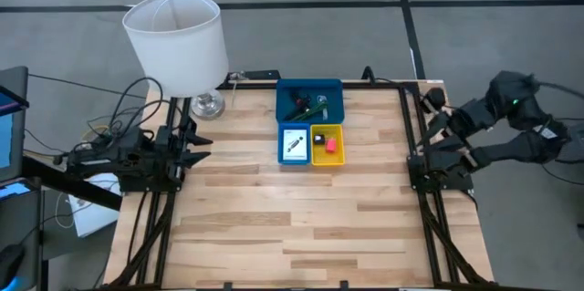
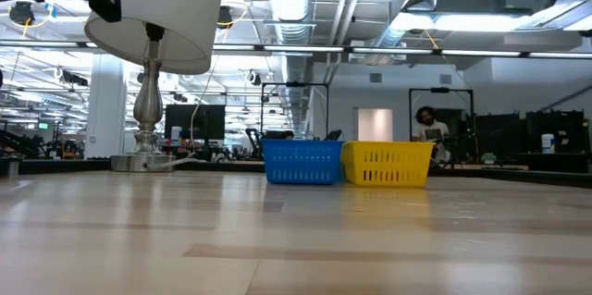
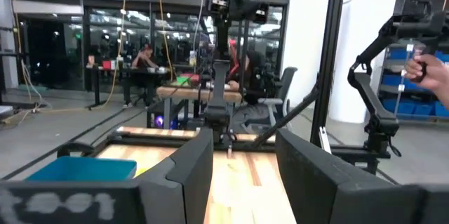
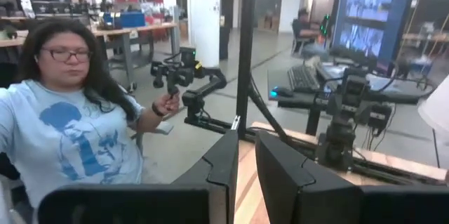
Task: Pick and place items into bin
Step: Return to Home Position
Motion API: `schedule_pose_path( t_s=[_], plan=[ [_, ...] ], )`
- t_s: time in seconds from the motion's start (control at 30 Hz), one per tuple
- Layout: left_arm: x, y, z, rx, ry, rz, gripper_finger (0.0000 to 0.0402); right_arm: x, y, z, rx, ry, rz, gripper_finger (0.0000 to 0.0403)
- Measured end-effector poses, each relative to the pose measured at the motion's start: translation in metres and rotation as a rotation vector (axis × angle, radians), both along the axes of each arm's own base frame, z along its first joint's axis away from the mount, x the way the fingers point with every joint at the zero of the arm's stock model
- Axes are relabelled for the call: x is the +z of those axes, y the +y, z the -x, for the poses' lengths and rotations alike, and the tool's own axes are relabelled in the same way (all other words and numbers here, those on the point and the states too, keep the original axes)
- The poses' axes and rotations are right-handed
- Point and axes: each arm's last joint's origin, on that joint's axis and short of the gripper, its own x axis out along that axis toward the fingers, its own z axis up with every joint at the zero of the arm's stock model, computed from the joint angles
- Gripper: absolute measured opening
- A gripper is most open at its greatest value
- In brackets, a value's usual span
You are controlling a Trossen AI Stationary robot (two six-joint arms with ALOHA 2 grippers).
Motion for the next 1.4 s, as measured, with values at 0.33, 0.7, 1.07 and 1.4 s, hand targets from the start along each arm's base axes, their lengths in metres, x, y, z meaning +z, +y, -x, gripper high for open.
schedule_pose_path(
  t_s=[0.33,0.7,1.07,1.4],
  plan=[
    [-0.002,0.0,-0.003,-0.004,0.028,-0.001,0.0144,-0.104,0.0,-0.001,0.02,-0.185,-0.082,0.0046],
    [-0.009,0.001,-0.006,0.017,0.037,0.0,0.0144,-0.194,0.001,-0.028,0.113,-0.212,-0.149,0.0046],
    [-0.049,0.001,-0.02,0.01,0.028,0.047,0.0143,-0.228,0.001,-0.034,0.106,-0.136,-0.189,0.0047],
    [-0.061,0.001,-0.023,0.006,0.079,0.083,0.0143,-0.265,-0.002,-0.038,0.016,-0.049,-0.206,0.0047]
  ],
)
